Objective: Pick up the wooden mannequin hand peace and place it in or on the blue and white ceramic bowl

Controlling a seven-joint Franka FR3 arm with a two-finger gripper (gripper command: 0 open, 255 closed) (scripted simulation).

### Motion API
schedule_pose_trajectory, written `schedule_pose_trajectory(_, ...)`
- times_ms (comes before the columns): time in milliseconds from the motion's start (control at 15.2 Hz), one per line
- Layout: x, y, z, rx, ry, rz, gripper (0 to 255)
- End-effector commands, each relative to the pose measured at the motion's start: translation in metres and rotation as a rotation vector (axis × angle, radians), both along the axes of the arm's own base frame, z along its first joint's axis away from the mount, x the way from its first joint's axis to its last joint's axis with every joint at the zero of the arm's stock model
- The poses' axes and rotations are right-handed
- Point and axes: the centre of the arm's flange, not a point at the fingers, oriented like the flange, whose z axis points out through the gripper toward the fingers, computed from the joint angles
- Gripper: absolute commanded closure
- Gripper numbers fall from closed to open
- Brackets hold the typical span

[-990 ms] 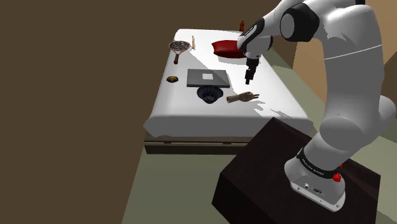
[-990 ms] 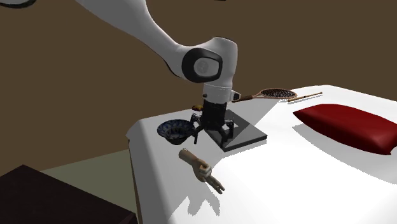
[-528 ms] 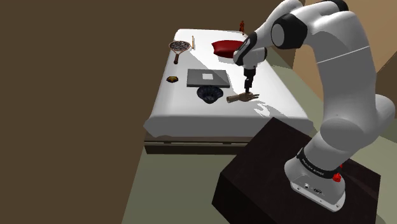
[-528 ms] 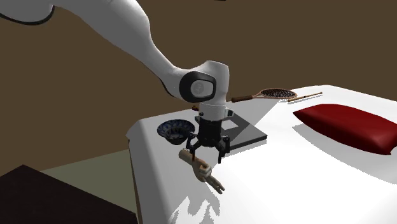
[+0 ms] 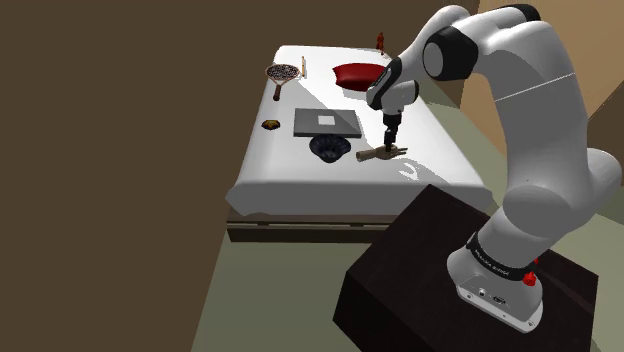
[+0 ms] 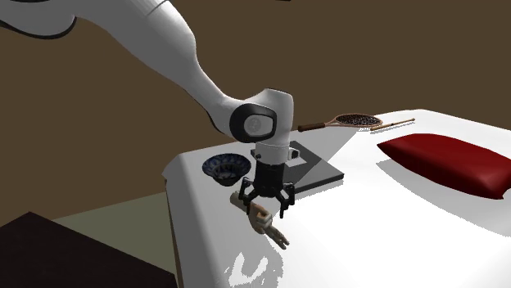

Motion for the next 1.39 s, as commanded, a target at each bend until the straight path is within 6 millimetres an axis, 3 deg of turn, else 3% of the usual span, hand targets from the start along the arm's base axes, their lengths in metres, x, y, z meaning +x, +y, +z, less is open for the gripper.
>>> schedule_pose_trajectory(0, 0.0, 0.0, 0.0, 0.0, 0.0, 0.0, 0)
schedule_pose_trajectory(132, 0.0, 0.0, 0.0, 0.0, 0.0, 0.0, 0)
schedule_pose_trajectory(198, 0.0, 0.0, 0.0, 0.0, 0.0, 0.0, 255)
schedule_pose_trajectory(792, 0.0, 0.0, 0.0, 0.0, 0.0, 0.0, 255)
schedule_pose_trajectory(1320, 0.0, 0.0, 0.042, 0.0, 0.0, 0.0, 255)
